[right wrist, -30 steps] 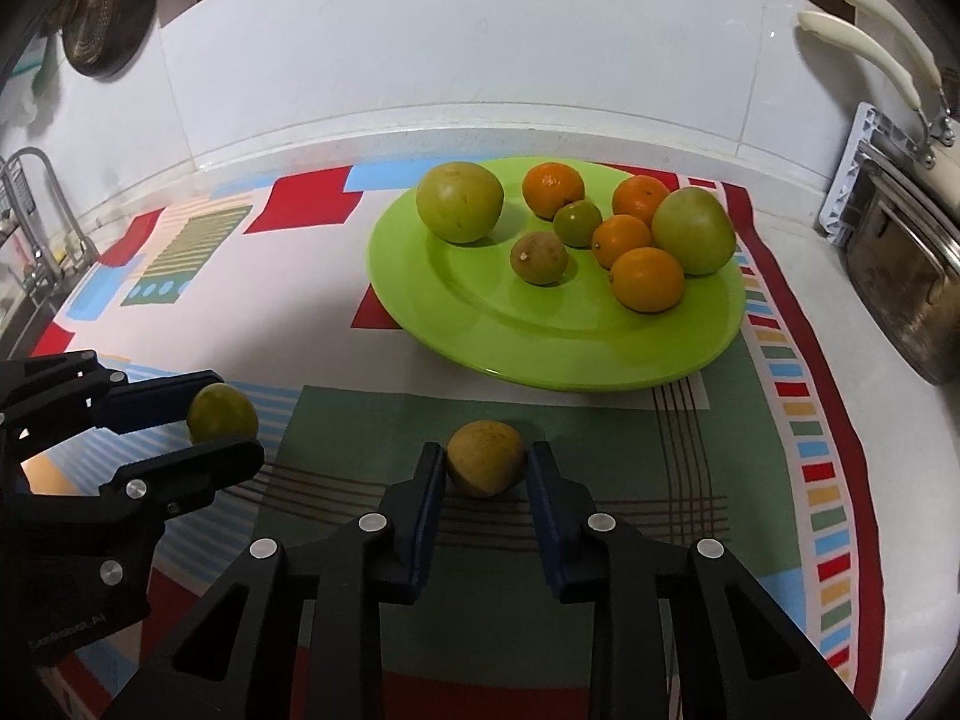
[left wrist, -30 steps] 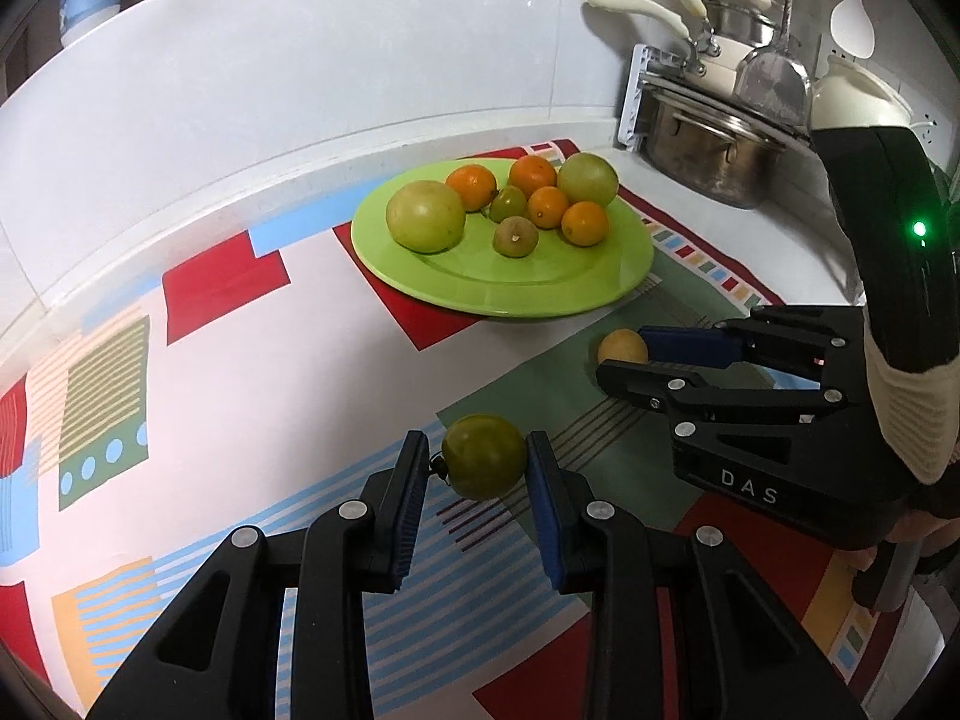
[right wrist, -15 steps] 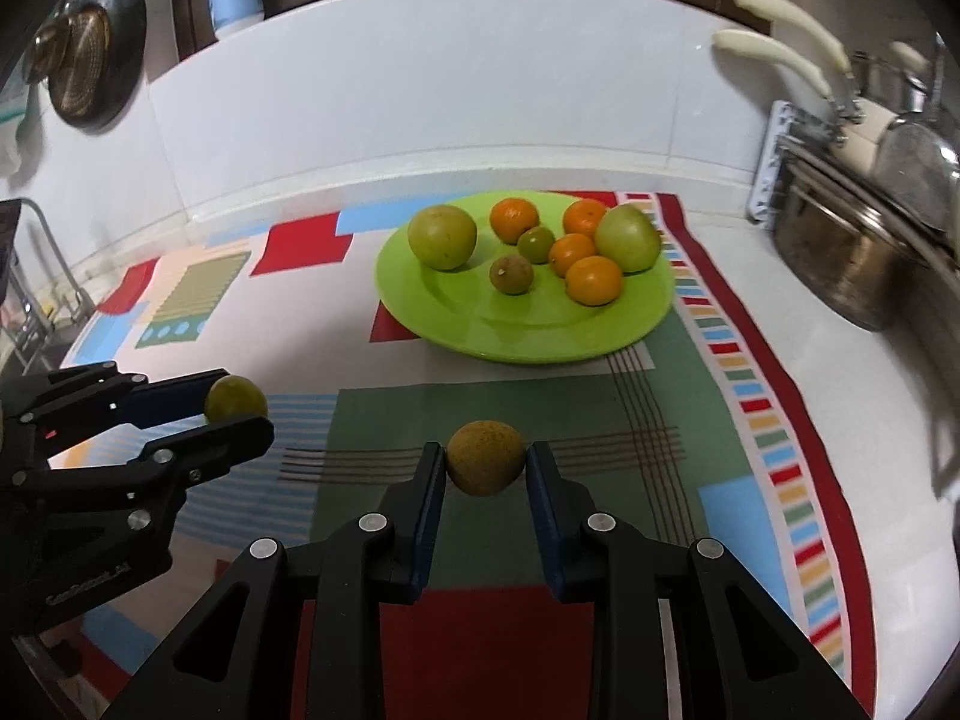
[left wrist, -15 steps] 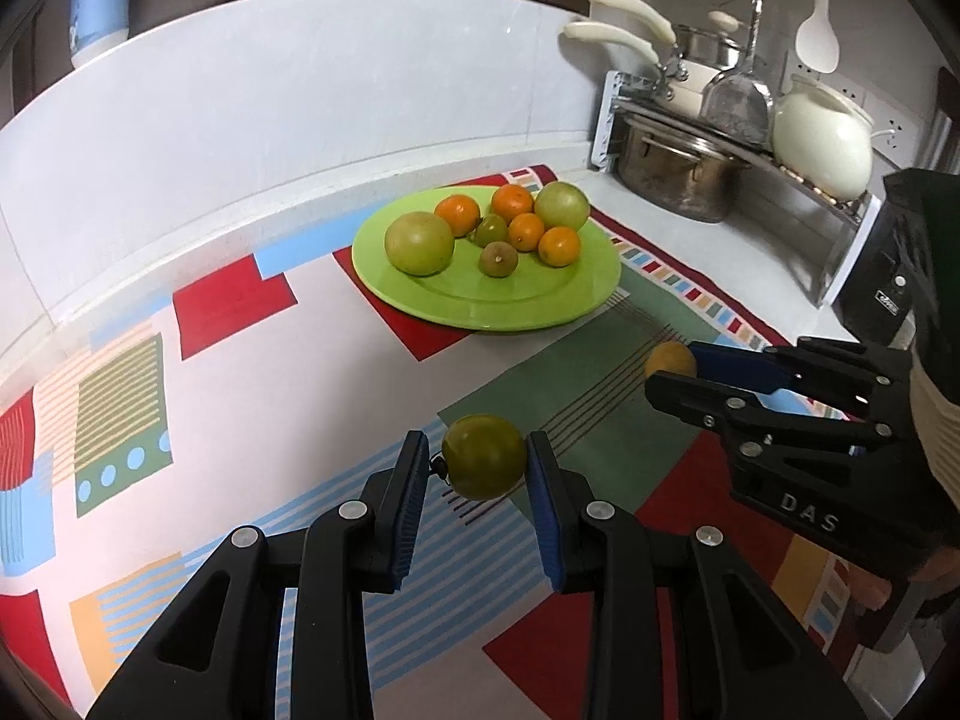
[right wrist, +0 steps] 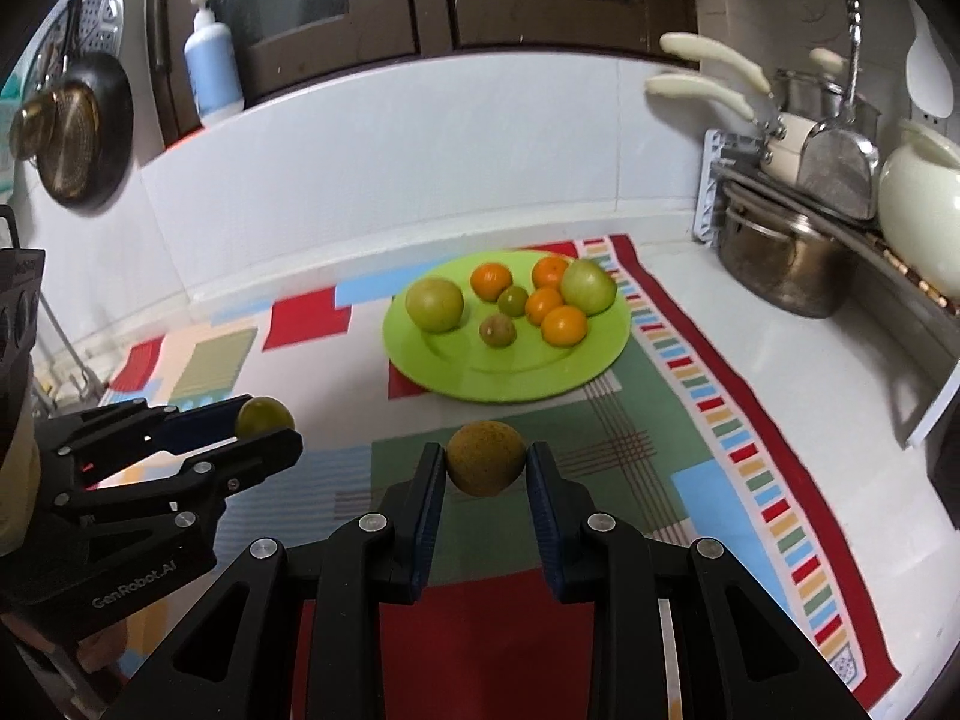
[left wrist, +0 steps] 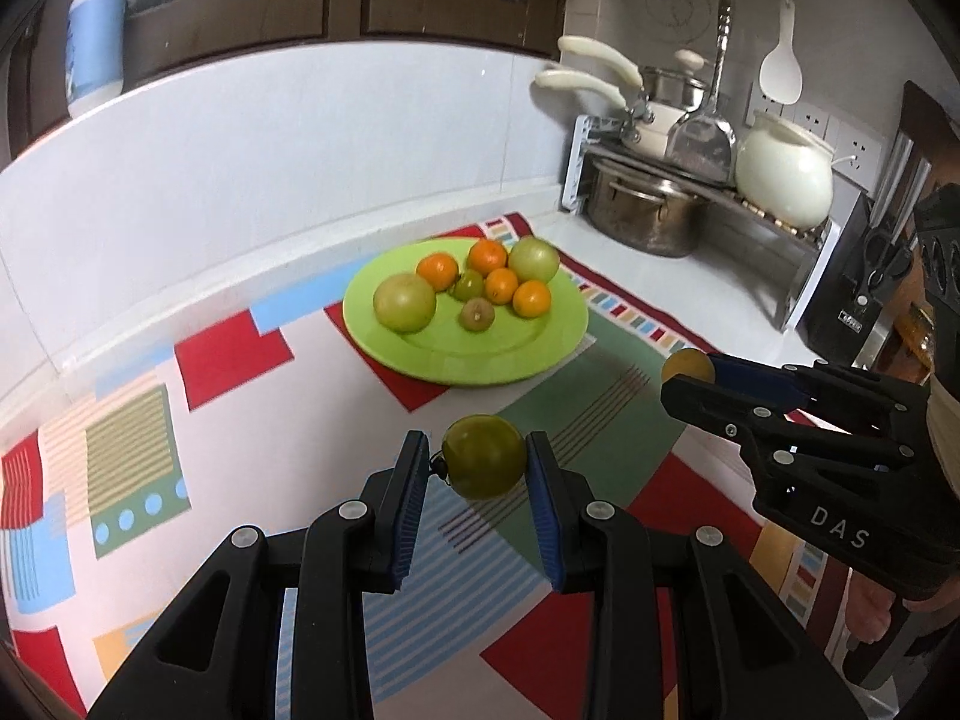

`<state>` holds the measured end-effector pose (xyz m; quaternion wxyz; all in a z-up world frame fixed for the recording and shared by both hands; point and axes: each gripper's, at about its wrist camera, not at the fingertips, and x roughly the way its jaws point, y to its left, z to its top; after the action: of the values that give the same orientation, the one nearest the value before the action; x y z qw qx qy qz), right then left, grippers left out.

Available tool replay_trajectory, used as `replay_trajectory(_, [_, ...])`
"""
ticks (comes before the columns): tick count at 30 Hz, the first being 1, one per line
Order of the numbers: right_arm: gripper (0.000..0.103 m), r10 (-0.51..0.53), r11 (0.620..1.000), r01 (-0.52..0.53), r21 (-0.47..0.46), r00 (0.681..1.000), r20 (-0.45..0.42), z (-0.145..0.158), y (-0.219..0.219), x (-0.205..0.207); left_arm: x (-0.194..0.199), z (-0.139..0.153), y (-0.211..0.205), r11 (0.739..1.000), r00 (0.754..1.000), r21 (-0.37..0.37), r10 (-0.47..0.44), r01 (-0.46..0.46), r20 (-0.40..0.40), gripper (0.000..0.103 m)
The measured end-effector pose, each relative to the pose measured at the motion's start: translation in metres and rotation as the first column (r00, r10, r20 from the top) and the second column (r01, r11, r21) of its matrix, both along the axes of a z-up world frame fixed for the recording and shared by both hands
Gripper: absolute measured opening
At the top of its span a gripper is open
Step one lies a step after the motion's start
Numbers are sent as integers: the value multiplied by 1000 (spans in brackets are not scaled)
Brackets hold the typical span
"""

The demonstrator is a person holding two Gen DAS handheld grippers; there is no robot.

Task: Organize fruits
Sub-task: 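Lift both small fruits and carry them over the green plate, then lower both small fruits onto the green plate and open both grippers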

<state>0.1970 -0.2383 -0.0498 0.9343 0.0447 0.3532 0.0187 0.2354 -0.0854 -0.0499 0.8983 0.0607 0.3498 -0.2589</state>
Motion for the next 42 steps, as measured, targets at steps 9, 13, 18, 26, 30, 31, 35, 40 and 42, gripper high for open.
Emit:
replay_trajectory(9, [29,-9,1000,10,-18,998,63,23,-8,7,13,21,-12,1000,997,-11,-9,10,72,33])
replay_trajectory(13, [29,-11,999,13,-31,997,78,28,-13,18,28,27,-21,1000,996,-12,-4,5,89,33])
replay_trajectory(18, [29,-1,999,4,-35,997,80,27,-23,36,48,26,-30,1000,996,-3,1,0,92,33])
replay_trajectory(26, [29,13,1000,-11,-24,998,58,13,-33,71,84,8,-42,1000,999,20,8,-9,53,33])
replay_trajectory(30, [29,30,999,-30,-13,999,29,-1,-35,91,100,-6,-46,999,1000,40,7,-8,27,33])
replay_trajectory(31, [29,36,999,-36,-10,999,20,-6,-34,98,103,-9,-47,999,1000,45,7,-8,20,33])
replay_trajectory(35, [29,52,999,-52,-1,999,-8,-21,-35,115,119,-24,-48,999,1000,54,4,-4,-14,33])
replay_trajectory(40, [29,61,998,-61,5,997,-40,-36,-36,129,131,-37,-51,998,999,58,-3,6,-38,33])
replay_trajectory(42, [29,61,998,-61,8,997,-51,-41,-37,134,134,-40,-52,998,999,62,-4,7,-44,33])
